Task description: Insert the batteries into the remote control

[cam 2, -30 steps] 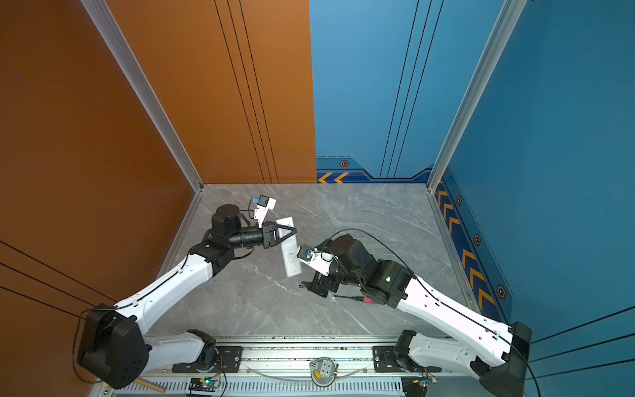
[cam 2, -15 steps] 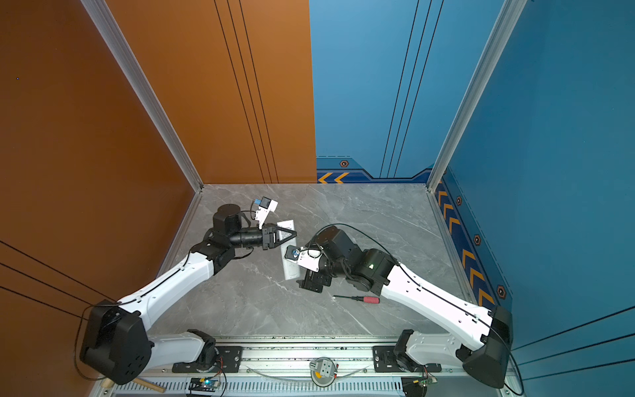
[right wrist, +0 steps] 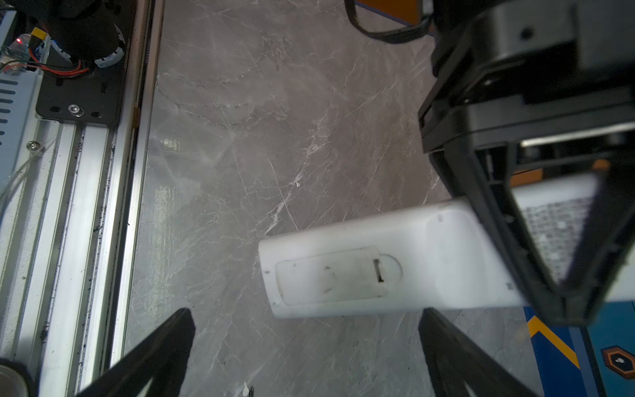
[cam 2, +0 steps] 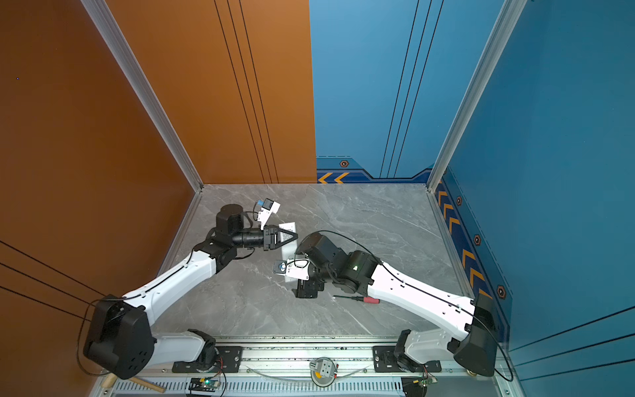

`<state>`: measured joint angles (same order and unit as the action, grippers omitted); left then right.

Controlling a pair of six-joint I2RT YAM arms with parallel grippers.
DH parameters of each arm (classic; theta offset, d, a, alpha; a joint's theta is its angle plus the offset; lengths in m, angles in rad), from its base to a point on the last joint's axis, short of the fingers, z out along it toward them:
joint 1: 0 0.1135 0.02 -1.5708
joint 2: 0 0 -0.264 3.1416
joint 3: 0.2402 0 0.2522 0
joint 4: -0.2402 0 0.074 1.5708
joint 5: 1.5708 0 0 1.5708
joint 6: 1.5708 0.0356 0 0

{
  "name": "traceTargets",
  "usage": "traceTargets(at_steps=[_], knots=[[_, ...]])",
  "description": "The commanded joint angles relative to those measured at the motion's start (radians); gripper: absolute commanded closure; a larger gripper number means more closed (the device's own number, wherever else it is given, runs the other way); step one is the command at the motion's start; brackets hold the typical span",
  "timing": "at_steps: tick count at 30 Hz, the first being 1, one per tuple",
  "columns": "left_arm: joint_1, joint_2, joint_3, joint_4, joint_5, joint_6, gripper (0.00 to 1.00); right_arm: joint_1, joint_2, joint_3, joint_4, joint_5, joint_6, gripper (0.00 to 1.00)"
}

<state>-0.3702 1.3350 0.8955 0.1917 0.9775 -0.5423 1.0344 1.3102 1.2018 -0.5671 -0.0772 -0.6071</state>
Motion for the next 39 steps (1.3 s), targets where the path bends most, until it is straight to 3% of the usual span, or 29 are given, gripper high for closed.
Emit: traceTargets(at_steps=[1,39], knots=[[0.012,0.004,0.012,0.015,0.041,-0.004,1.0,0.014,0.012,0.034,0.011,0.044,-0.028,0.0],[0.024,0.033,0.006,0.082,0.064,-0.09,1.0,0.061,0.087,0.032,0.059,0.117,-0.088,0.0]])
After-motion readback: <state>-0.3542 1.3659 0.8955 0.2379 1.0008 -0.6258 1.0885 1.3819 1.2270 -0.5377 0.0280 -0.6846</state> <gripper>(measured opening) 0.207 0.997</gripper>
